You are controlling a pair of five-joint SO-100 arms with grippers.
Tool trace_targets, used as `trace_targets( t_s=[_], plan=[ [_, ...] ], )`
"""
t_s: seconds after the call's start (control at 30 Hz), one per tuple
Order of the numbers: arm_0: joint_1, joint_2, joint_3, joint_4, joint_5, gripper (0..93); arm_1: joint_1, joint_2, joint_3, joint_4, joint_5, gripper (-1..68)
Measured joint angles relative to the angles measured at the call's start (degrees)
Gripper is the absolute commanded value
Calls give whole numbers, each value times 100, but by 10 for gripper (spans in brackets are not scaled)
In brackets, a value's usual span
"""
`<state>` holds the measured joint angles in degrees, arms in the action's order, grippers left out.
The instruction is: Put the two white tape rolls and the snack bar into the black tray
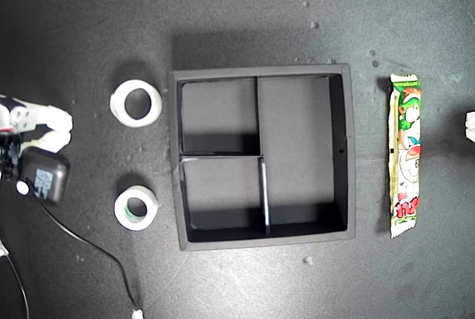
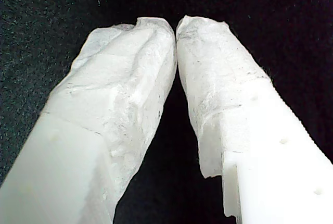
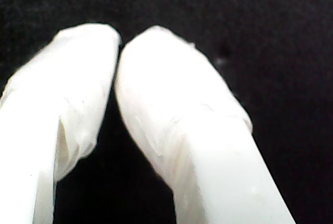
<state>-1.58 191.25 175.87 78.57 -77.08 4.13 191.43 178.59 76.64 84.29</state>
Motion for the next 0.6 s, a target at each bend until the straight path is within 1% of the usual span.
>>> trace_targets(
  t_s=[0.6],
  plan=[
    [44,0,0,0,0,1,0,0,0,0,0,-1]
  ],
)
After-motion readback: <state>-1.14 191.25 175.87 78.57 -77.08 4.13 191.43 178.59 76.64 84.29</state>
